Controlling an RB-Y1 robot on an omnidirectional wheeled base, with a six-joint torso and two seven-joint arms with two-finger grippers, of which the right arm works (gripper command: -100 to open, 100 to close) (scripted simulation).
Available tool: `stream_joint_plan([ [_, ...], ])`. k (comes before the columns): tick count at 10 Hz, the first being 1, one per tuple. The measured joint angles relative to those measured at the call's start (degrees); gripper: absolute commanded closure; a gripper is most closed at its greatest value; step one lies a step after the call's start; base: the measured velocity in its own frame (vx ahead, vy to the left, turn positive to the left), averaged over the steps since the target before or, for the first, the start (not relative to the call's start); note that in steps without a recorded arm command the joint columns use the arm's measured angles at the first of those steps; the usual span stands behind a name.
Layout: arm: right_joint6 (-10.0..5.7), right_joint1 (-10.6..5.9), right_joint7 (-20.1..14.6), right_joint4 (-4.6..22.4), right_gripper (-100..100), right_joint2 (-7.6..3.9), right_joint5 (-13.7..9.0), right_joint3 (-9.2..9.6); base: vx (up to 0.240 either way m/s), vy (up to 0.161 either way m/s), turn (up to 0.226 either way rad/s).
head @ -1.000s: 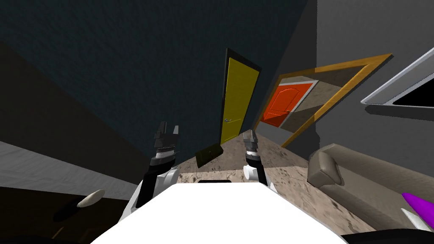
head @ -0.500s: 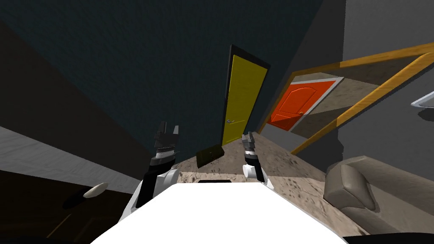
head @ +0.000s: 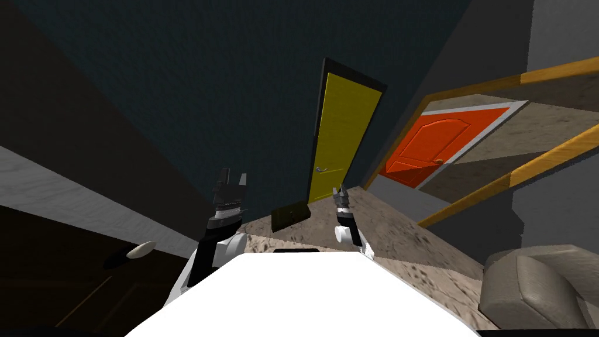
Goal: Pull the door open
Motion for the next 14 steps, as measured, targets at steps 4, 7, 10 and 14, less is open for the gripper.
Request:
stream_joint_plan([
  [4,-0.82,-3.28,0.6,7.8,-100,-1.18,-0.8,-0.76,0.054,-0.108,0.180],
  [7,-0.64,-4.61,1.0,11.3,-100,-1.90,-1.4,-1.17,0.034,-0.104,0.112],
  [10,-0.86,-6.99,1.2,16.1,-100,-2.92,-2.0,-1.83,0.042,-0.110,0.190],
  [14,-1.23,-8.96,1.9,21.3,-100,-3.48,-2.6,-2.26,0.018,-0.083,0.099],
])
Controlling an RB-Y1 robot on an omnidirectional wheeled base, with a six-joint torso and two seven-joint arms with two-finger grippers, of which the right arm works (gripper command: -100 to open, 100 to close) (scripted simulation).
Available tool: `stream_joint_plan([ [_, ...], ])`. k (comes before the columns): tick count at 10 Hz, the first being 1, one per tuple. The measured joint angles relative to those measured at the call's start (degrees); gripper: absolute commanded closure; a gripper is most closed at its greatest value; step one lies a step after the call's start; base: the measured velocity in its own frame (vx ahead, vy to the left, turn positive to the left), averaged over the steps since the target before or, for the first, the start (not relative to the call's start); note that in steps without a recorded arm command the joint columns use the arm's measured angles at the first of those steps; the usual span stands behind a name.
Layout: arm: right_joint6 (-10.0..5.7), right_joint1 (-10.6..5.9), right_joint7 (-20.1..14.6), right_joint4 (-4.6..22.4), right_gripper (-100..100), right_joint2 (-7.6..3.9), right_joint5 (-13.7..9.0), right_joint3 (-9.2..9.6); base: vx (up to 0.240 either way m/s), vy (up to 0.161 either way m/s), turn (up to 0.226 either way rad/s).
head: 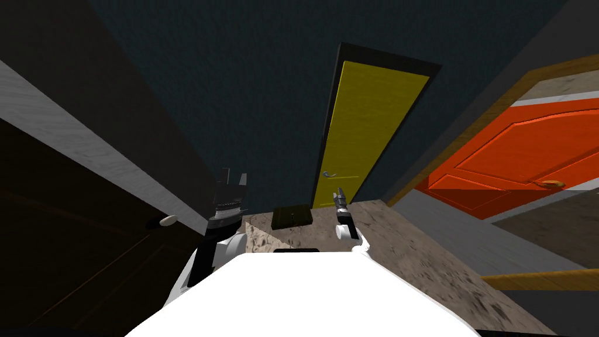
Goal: Pull the door open
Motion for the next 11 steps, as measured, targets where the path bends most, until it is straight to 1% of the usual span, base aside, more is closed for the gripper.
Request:
stream_joint_plan([
  [1,-0.18,-0.56,0.1,1.2,-100,-0.01,-0.1,-0.07,0.029,-0.066,0.105],
  [3,-0.54,-2.14,0.2,4.6,-100,-0.67,-0.5,-0.44,0.022,-0.102,0.166],
  [4,-0.59,-3.05,0.4,6.4,-100,-0.77,-0.6,-0.62,0.025,-0.108,0.184],
  [5,-0.61,-3.35,0.6,7.6,-100,-0.97,-0.8,-0.75,0.023,-0.113,0.176],
  [6,-0.57,-4.20,0.8,9.3,-100,-1.26,-1.0,-0.96,0.025,-0.130,0.173],
  [7,-0.61,-4.61,0.8,10.6,-100,-1.58,-1.2,-1.11,0.029,-0.141,0.177],
  [8,-0.75,-5.41,0.9,12.4,-100,-1.91,-1.4,-1.29,0.022,-0.127,0.165],
  [11,-0.91,-7.56,1.4,17.1,-100,-2.51,-2.0,-1.82,0.026,-0.125,0.150],
])
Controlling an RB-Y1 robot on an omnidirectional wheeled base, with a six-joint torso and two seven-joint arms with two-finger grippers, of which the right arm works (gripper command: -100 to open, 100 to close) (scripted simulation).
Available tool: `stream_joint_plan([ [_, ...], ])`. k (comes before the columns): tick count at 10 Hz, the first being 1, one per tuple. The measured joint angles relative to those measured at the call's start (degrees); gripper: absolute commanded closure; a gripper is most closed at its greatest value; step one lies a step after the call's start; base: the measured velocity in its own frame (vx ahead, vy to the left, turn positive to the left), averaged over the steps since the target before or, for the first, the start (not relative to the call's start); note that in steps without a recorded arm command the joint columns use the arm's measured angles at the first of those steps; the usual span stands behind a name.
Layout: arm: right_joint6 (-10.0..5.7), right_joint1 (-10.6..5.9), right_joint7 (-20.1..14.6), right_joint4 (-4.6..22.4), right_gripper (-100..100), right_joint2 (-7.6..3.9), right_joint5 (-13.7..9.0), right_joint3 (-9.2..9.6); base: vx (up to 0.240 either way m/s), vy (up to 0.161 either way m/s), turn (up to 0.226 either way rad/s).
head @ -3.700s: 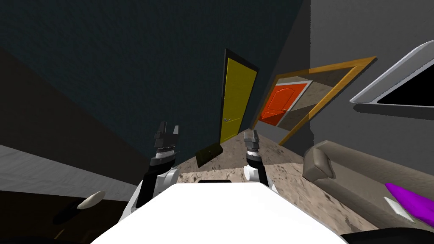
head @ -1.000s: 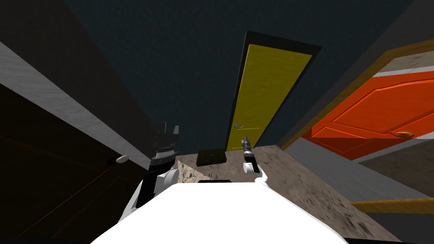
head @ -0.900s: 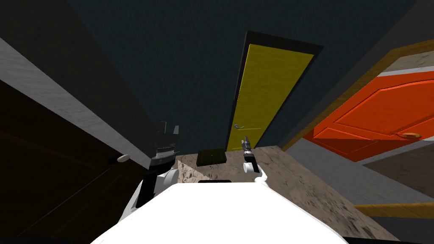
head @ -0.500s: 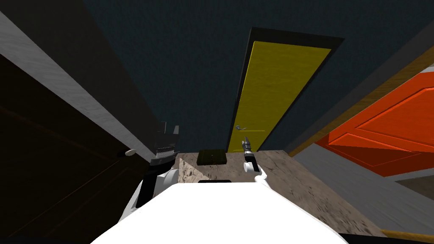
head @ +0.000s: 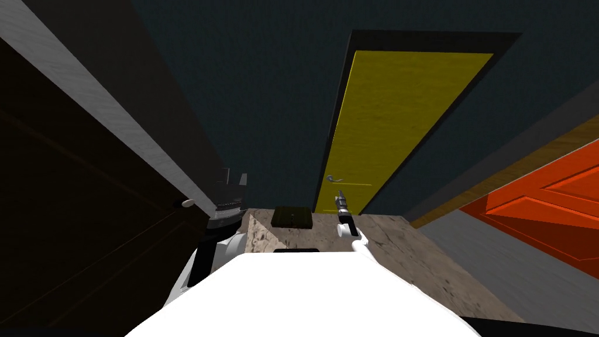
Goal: Pull the door open
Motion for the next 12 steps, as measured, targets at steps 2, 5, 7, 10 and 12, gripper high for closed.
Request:
stream_joint_plan([
  [2,-0.15,-1.07,0.3,2.8,-100,-0.34,-0.3,-0.30,0.012,-0.118,0.142],
  [5,-0.36,-2.57,0.6,6.2,-100,-0.79,-0.7,-0.65,0.016,-0.072,0.094],
  [7,-0.67,-3.97,0.8,9.2,-100,-1.15,-1.0,-0.91,0.015,-0.092,0.129],
  [10,-0.37,-5.01,1.1,11.9,-100,-1.72,-1.5,-1.34,0.012,-0.096,0.102],
  [12,-0.56,-5.97,1.3,13.7,-100,-1.84,-1.6,-1.50,0.002,-0.053,0.077],
])
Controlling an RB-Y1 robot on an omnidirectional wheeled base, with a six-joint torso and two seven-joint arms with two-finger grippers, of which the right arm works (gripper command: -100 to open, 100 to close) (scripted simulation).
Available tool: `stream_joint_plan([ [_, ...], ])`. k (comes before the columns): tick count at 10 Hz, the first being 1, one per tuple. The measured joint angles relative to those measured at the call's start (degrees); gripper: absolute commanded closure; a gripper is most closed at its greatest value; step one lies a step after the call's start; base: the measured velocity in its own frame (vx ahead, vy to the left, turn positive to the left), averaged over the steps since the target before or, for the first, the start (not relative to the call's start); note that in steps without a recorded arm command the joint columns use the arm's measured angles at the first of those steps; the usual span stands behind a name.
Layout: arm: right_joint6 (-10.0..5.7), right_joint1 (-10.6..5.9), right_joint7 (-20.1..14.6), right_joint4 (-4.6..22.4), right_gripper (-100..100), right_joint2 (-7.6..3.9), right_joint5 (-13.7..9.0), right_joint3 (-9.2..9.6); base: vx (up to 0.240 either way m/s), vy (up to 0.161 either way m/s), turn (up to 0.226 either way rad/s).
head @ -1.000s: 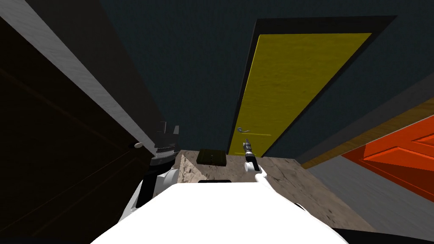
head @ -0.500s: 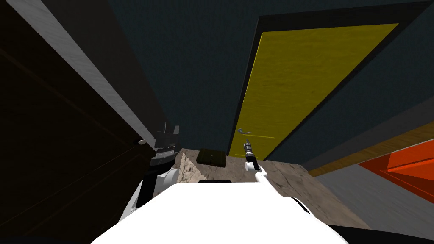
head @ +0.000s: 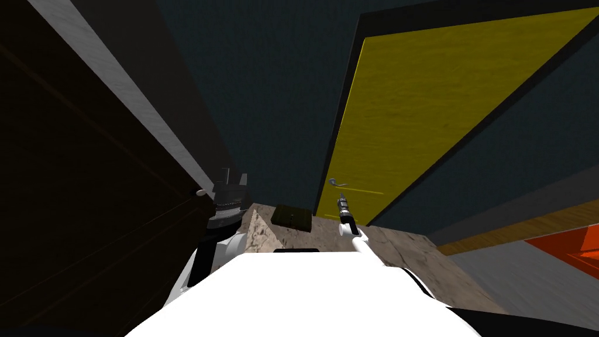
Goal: Pull the door open
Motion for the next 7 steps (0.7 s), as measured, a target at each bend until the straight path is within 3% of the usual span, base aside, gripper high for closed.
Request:
stream_joint_plan([
  [3,-0.88,-1.87,0.2,4.5,-100,-0.43,-0.4,-0.30,0.014,-0.103,0.163],
  [7,-1.42,-4.37,0.5,10.3,-100,-1.29,-1.0,-0.80,0.014,-0.101,0.103],
])
